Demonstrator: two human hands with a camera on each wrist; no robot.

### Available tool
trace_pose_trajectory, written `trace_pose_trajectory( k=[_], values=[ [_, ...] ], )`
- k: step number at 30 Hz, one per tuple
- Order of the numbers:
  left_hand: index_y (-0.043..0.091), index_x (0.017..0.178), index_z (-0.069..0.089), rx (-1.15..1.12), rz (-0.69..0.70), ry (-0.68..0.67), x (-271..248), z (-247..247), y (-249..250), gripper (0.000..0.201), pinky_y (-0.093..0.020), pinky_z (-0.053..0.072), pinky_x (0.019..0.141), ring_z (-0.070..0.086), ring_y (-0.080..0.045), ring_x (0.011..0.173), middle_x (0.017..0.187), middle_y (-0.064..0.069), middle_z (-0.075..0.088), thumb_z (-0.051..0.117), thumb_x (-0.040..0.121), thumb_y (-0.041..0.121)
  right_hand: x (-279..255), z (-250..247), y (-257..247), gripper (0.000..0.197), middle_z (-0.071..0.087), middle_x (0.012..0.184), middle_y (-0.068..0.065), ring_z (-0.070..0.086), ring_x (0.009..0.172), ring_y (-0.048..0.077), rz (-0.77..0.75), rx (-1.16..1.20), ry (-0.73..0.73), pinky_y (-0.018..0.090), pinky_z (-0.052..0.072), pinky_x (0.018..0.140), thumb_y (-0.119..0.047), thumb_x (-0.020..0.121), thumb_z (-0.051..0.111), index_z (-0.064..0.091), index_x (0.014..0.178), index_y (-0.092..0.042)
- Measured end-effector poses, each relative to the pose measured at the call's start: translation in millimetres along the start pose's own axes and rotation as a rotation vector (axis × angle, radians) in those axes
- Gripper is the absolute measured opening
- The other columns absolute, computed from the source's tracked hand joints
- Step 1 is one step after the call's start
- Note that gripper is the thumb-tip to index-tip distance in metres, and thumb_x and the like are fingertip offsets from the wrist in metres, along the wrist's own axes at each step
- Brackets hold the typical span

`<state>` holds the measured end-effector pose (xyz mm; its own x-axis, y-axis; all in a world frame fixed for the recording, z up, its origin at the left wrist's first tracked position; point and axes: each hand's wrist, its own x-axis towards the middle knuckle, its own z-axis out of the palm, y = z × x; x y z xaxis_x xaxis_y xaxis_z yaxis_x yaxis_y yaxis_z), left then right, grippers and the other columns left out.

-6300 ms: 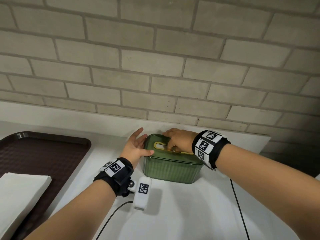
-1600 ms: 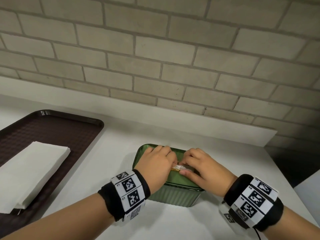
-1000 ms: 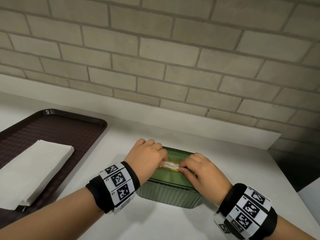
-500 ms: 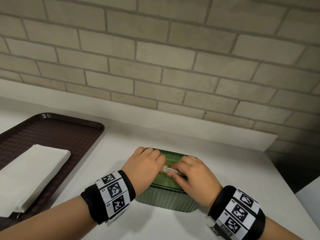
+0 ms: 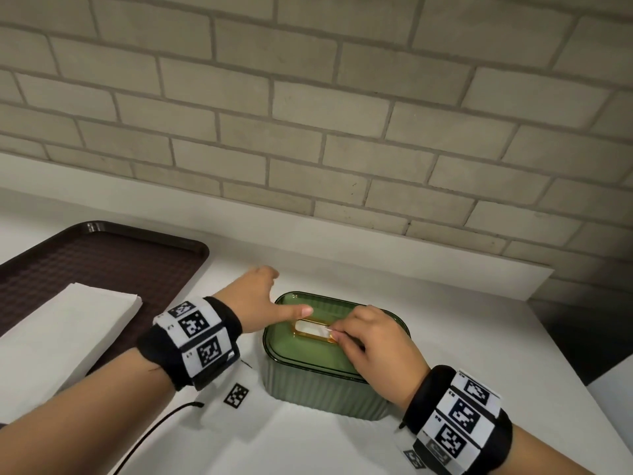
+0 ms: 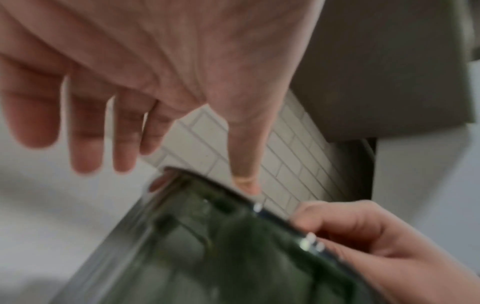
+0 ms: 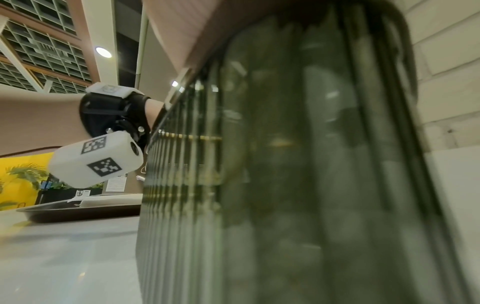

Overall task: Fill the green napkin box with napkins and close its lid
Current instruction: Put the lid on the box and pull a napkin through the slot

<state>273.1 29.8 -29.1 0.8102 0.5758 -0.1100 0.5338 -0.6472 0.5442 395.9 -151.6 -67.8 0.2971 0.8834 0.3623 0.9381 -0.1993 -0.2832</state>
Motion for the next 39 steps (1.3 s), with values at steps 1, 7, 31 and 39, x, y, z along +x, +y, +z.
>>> trace_pose_trajectory(
  k=[1, 7, 31, 39],
  values=[
    [0.014, 0.142, 0.033, -0.026, -0.049, -0.049, 2.0, 1.7, -1.2, 0.093, -0.026, 0.040, 0.099, 0.050, -0.017, 0.120, 0.135, 0.000, 0.049, 0.066, 0.070, 0.063, -0.1, 0.4, -0.3, 0.036, 0.059, 0.077, -0.009, 0.055, 0.076, 0.011, 0.000, 0.001, 0.007, 0.019, 0.040, 0.068, -0.040, 0.089, 0.039, 0.072, 0.091, -0.025],
    [0.012, 0.106, 0.067, -0.240, -0.106, -0.172, 15.5, 10.7, -4.0, 0.083, -0.027, 0.052, 0.081, 0.063, -0.015, 0.093, 0.103, 0.000, 0.068, 0.074, 0.043, 0.067, 0.0, 0.8, -1.9, 0.033, 0.059, 0.077, -0.010, 0.055, 0.075, 0.011, -0.006, 0.011, 0.026, 0.020, 0.042, 0.068, -0.038, 0.089, 0.041, 0.071, 0.088, -0.024],
    [0.036, 0.141, -0.006, -0.594, 0.171, -0.299, -28.0, 49.6, -60.4, 0.145, -0.006, 0.027, 0.106, 0.030, 0.004, 0.132, 0.141, 0.021, 0.028, 0.095, 0.037, 0.031, 64.4, -27.8, -16.2, 0.034, 0.053, 0.117, 0.003, 0.052, 0.108, 0.018, 0.153, -0.030, -0.398, 0.025, 0.040, 0.095, -0.038, 0.095, 0.047, 0.056, 0.121, -0.018],
    [0.030, 0.142, -0.003, -0.723, 0.138, -0.212, -20.6, 51.1, -55.0, 0.132, -0.005, 0.034, 0.098, 0.037, -0.001, 0.127, 0.135, 0.019, 0.035, 0.091, 0.052, 0.009, 80.3, -50.9, -36.0, 0.055, 0.042, 0.139, 0.001, 0.045, 0.123, 0.018, 0.139, -0.200, -0.795, 0.028, 0.036, 0.104, -0.048, 0.094, 0.045, 0.039, 0.140, -0.019]
  ],
)
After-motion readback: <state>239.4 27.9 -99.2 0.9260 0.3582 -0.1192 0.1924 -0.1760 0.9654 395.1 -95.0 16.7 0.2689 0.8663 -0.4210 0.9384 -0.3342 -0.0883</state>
